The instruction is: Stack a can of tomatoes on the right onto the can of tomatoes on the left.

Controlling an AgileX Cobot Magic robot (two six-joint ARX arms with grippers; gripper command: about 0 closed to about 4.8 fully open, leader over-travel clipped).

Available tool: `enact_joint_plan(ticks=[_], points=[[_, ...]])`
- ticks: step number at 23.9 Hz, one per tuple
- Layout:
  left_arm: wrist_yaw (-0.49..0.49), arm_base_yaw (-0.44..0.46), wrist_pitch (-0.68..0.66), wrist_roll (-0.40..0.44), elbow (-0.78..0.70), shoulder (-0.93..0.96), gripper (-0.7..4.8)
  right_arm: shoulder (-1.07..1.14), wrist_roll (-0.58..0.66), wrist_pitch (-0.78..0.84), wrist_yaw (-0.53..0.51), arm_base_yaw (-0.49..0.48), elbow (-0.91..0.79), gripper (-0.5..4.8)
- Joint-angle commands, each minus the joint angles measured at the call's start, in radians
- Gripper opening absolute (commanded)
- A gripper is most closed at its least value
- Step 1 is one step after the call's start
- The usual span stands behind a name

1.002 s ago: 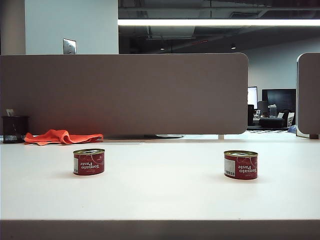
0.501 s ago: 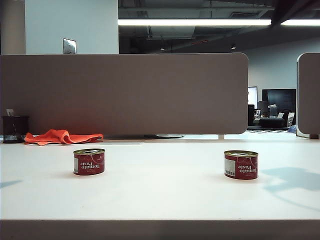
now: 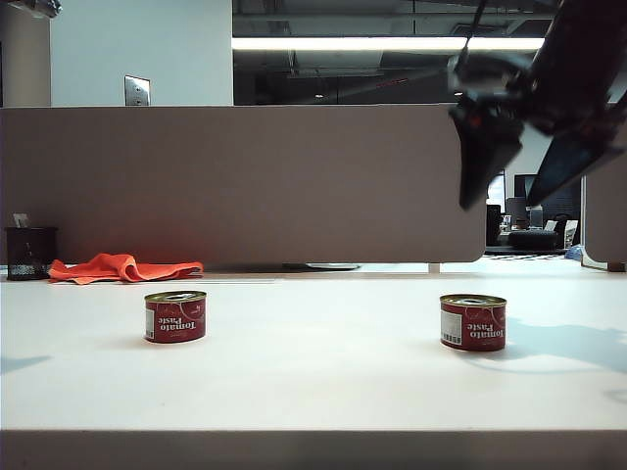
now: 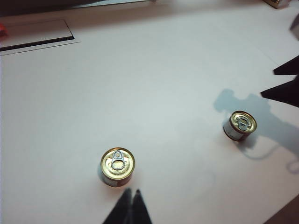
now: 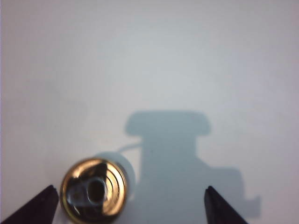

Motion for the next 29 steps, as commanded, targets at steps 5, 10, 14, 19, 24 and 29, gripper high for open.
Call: enact_joint_plan(ticks=[5, 10, 14, 19, 24, 29], points=[[0.006, -0.007, 0.008, -0.003, 0.008, 0.000, -0.05, 0.147, 0.032, 0.015, -0.063, 0.019, 0.054, 4.79], [0.006, -0.007, 0.008, -0.003, 0.008, 0.000, -0.05, 0.190, 0.046, 0.002, -0.051, 0.037, 0.054, 4.79], [0.006, -0.007, 0.008, -0.003, 0.008, 0.000, -0.05, 0.219, 0.047, -0.020, -0.034, 0.042, 0.054, 4.79], [0.006, -0.007, 0.006, -0.003, 0.008, 0.000, -0.05, 0.262, 0.047, -0.035, -0.026, 0.040, 0.054, 4.79], [0.006, -0.007, 0.005, -0.002, 0.008, 0.000, -0.05, 0.280, 0.052, -0.040, -0.023, 0.047, 0.054, 4.79], [0.006, -0.007, 0.005, -0.002, 0.008, 0.000, -0.05, 0.282, 0.071, -0.063, -0.023, 0.047, 0.054, 3.80]])
